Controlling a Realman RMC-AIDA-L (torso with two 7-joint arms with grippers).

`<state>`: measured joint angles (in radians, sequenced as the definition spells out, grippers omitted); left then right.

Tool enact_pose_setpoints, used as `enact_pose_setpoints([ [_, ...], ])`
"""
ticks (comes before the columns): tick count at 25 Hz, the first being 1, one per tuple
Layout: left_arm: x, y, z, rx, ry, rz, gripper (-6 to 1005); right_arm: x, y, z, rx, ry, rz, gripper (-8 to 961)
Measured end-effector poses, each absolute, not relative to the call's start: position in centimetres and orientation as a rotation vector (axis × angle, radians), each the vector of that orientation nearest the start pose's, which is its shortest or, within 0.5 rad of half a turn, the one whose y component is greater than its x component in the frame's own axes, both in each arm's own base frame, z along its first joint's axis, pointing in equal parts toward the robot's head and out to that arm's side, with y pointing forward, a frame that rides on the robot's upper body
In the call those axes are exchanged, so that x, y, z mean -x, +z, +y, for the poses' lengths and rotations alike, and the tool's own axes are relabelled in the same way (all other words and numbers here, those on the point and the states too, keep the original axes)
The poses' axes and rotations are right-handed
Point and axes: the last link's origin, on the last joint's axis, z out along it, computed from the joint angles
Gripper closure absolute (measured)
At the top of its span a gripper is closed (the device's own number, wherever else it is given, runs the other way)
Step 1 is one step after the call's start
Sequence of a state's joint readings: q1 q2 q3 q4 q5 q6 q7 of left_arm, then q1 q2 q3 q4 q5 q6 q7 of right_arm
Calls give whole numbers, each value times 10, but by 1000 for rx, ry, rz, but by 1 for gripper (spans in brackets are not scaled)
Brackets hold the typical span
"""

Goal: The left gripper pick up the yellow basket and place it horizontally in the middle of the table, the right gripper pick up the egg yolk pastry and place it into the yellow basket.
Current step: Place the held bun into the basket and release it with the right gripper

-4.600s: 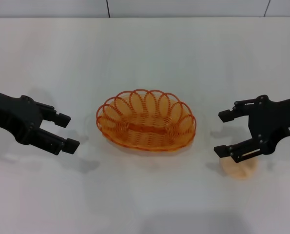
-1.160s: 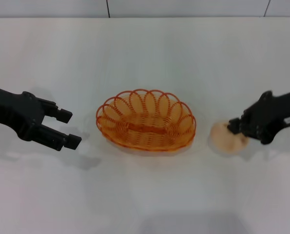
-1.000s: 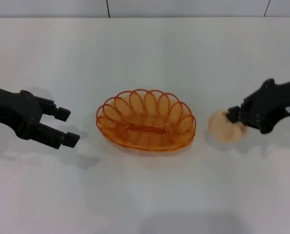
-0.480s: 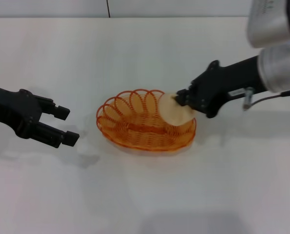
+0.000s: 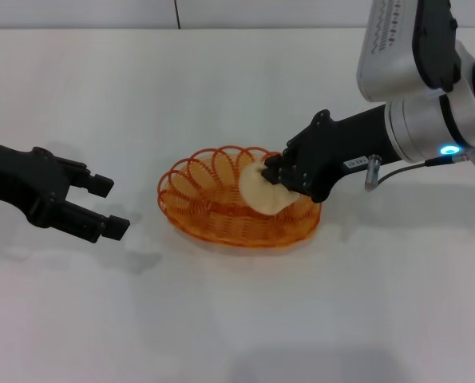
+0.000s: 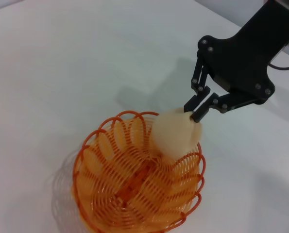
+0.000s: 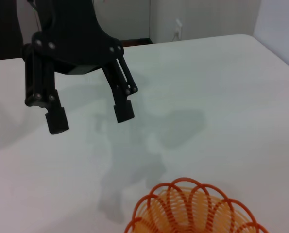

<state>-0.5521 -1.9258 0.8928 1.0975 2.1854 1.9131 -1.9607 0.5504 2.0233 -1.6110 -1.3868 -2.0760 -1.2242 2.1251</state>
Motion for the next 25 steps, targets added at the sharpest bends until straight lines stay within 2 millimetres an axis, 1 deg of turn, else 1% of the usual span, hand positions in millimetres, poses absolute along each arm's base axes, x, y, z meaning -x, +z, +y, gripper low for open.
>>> enact_pose_setpoints([
  [8, 233, 85, 325, 2993, -84, -843, 123, -112, -35, 349, 2882, 82, 209, 783],
  [12, 234, 85, 325, 2988, -85, -842, 123, -112, -32, 348, 2878, 95, 202, 634],
  [16, 235, 86, 325, 2985, -84, -842, 123, -117, -22, 342, 2862, 117, 172, 479],
  [19, 237, 88, 324, 2983, -78, -840, 124, -127, -10, 333, 2844, 166, 173, 357],
  [24, 245, 95, 319, 2970, -84, -834, 124, -148, 11, 321, 2841, 246, 250, 129],
  [25, 247, 97, 318, 2970, -83, -831, 124, -153, 16, 320, 2838, 260, 272, 124],
])
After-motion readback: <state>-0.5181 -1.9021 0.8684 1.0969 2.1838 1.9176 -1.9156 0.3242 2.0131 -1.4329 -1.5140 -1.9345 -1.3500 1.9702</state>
